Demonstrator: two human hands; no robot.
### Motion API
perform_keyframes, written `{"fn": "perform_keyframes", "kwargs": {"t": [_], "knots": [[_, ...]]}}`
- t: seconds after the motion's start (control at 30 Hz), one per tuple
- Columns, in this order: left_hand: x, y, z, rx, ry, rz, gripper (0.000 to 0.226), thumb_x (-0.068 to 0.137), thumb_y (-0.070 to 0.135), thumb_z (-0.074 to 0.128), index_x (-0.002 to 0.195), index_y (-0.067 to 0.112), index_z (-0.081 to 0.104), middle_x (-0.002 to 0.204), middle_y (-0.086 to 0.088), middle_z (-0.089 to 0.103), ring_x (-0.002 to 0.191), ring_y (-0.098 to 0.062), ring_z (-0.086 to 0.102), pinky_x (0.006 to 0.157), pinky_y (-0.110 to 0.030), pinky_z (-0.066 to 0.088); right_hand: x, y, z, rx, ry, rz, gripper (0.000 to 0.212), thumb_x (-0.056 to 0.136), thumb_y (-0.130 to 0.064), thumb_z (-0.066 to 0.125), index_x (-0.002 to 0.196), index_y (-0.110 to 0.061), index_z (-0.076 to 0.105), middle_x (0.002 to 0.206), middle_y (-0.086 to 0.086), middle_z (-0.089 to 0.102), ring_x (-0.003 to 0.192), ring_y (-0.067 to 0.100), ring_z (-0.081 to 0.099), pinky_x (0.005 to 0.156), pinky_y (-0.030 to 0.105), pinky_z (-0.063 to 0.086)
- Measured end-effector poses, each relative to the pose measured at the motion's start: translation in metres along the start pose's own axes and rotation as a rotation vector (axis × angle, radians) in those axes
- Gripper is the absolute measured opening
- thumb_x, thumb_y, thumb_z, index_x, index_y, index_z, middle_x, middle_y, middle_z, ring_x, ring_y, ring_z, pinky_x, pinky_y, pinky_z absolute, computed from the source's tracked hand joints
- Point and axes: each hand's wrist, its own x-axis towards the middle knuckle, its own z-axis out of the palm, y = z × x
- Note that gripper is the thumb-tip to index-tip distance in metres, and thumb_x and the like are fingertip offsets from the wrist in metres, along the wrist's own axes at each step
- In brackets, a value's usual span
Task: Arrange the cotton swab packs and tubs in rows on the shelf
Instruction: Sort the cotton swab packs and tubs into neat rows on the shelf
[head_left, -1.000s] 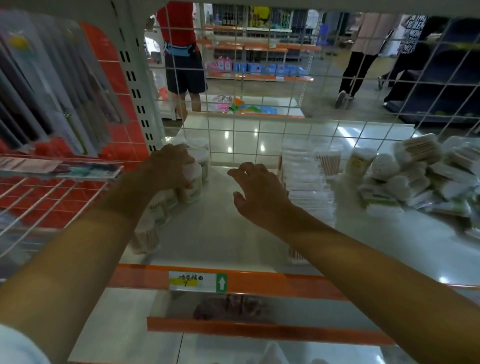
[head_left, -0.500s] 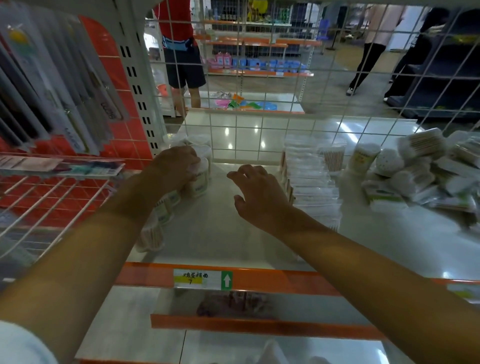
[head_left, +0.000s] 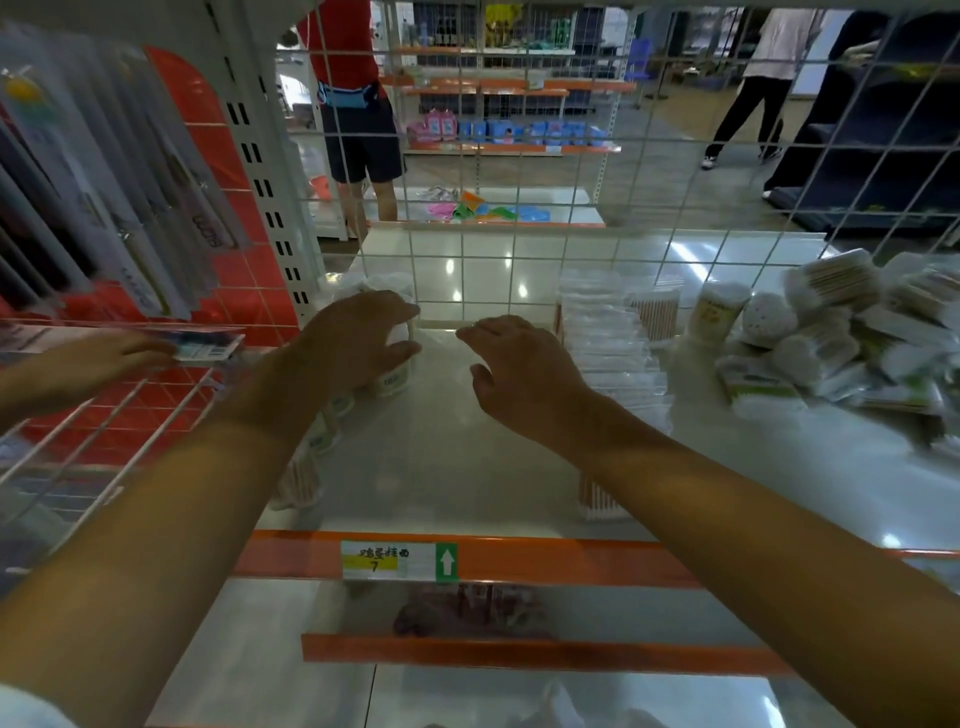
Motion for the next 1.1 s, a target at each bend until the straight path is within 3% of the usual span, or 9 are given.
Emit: {"fn": "perform_keyframes", "kwargs": {"t": [0.27,0.57,0.8,1.0,1.1], "knots": [[0.012,0.063,0.004,-0.006,0.038,0.159,0.044,0.091,0.034,0.053,0.130,0.012,0.051,0.125,-0.008,0.057,0.112,-0.024,0.053,0.094,-0.036,0.043,-0.012,0.041,-0.023,-0.049,0.017,0.109,0.037,0.090,-0.018,0.049,0.127,-0.011,0.051,0.124,0.006,0.056,0.119,0.022,0.046,0.100,0.035,0.038],[0.036,0.127,0.022,-0.019,-0.020,0.254,0.049,0.091,0.036,0.052,0.133,0.013,0.047,0.129,-0.009,0.055,0.118,-0.025,0.050,0.097,-0.041,0.042,-0.045,0.101,-0.046,-0.100,0.012,0.219,0.036,0.092,-0.019,0.049,0.126,-0.011,0.051,0.126,0.007,0.055,0.118,0.022,0.049,0.097,0.032,0.038],[0.051,0.183,0.026,-0.060,-0.019,0.298,0.046,0.091,0.034,0.053,0.132,0.013,0.049,0.132,-0.007,0.054,0.120,-0.024,0.049,0.099,-0.040,0.040,-0.074,0.152,-0.056,-0.115,0.060,0.267,0.032,0.090,-0.018,0.048,0.119,-0.011,0.057,0.119,0.006,0.059,0.106,0.022,0.056,0.084,0.030,0.046],[0.060,0.227,0.031,-0.142,-0.009,0.307,0.040,0.089,0.031,0.057,0.123,0.011,0.056,0.120,-0.009,0.061,0.107,-0.025,0.057,0.088,-0.036,0.047,-0.098,0.191,-0.068,-0.117,0.036,0.295,0.033,0.090,-0.016,0.047,0.121,-0.013,0.055,0.120,0.006,0.058,0.108,0.023,0.054,0.087,0.033,0.044],[0.067,0.244,0.035,-0.132,-0.048,0.342,0.039,0.090,0.032,0.055,0.123,0.012,0.056,0.123,-0.007,0.059,0.111,-0.024,0.055,0.090,-0.038,0.047,-0.109,0.212,-0.072,-0.090,0.020,0.308,0.037,0.087,-0.014,0.048,0.124,-0.013,0.054,0.119,0.008,0.059,0.109,0.026,0.052,0.091,0.038,0.045]]}}
